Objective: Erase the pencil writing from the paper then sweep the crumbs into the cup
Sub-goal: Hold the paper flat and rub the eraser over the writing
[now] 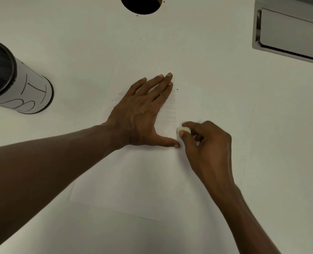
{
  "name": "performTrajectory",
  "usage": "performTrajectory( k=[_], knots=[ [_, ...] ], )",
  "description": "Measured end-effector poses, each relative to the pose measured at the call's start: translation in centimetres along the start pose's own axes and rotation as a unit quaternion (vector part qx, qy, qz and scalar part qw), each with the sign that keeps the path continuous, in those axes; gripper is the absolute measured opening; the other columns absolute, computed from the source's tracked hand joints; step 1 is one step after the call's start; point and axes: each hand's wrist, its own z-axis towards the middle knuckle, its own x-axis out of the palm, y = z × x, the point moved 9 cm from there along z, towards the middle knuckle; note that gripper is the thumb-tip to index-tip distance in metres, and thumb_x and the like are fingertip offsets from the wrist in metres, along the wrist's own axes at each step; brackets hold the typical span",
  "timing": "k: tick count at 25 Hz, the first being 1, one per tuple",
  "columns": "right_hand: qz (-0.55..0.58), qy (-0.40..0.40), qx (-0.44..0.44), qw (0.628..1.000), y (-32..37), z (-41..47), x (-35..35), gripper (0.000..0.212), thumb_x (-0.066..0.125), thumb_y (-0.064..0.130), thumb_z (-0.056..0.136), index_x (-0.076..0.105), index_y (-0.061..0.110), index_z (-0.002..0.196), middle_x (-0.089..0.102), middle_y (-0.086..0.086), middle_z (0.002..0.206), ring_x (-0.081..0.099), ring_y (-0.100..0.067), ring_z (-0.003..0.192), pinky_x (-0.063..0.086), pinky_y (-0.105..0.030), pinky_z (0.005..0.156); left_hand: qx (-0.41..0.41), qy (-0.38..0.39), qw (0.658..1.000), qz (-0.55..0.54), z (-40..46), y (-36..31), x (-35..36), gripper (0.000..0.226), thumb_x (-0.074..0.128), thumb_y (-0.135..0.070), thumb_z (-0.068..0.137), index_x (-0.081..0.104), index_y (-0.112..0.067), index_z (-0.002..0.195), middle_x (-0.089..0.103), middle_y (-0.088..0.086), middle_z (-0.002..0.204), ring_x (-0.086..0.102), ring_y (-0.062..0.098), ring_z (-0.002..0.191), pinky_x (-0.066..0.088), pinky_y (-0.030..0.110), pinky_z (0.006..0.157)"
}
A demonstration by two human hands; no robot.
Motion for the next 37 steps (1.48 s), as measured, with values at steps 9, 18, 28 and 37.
performTrajectory(
  k=[9, 18, 28, 37],
  knots=[
    [0.005, 0.035, 0.031, 0.999, -1.0, -0.5, 0.4, 0.009, 0.071, 0.019, 0.088, 0.077, 0.015, 0.094, 0.067, 0.001, 0.075, 0.059, -0.01, 0.067, 0.047, -0.022, 0.066, 0.001, -0.005, 1.0, 0.008, 0.0, -0.1, -0.1, 0.141, 0.026, -0.105, 0.062, 0.013, -0.006, 0.162, 0.002, 0.006, 0.172, 0.005, 0.021, 0.159, 0.004, 0.042, 0.129],
    [0.372, 0.049, 0.231, 0.898, -4.5, 3.2, 1.0, 0.02, 0.07, 0.005, 0.086, 0.073, 0.016, 0.103, 0.074, -0.002, 0.096, 0.069, -0.01, 0.075, 0.058, -0.022, 0.078, -0.003, 0.002, 1.0, 0.007, 0.0, -0.2, -0.1, 0.14, 0.029, -0.104, 0.063, 0.011, -0.007, 0.162, 0.001, 0.005, 0.172, 0.003, 0.02, 0.159, 0.002, 0.041, 0.129],
    [-0.132, 0.054, 0.001, 0.99, -0.4, 6.7, 2.1, 0.022, 0.037, 0.02, 0.101, 0.052, 0.004, 0.097, 0.057, -0.007, 0.089, 0.052, -0.021, 0.076, 0.039, -0.032, 0.067, -0.005, 0.001, 1.0, -0.002, 0.0, -0.2, 0.0, 0.138, 0.027, -0.103, 0.064, 0.012, -0.008, 0.162, 0.002, 0.006, 0.172, 0.004, 0.021, 0.159, 0.002, 0.041, 0.129],
    [-0.185, 0.017, -0.044, 0.982, 2.2, 8.2, 1.1, 0.059, 0.051, 0.051, 0.095, 0.037, 0.012, 0.053, 0.032, 0.003, 0.044, 0.031, -0.013, 0.043, 0.028, -0.029, 0.048, -0.029, -0.003, 0.999, -0.035, -0.7, -0.5, -0.8, 0.13, 0.044, -0.096, 0.068, 0.022, -0.007, 0.161, 0.009, 0.006, 0.172, 0.009, 0.022, 0.158, 0.007, 0.041, 0.129]
  ],
)
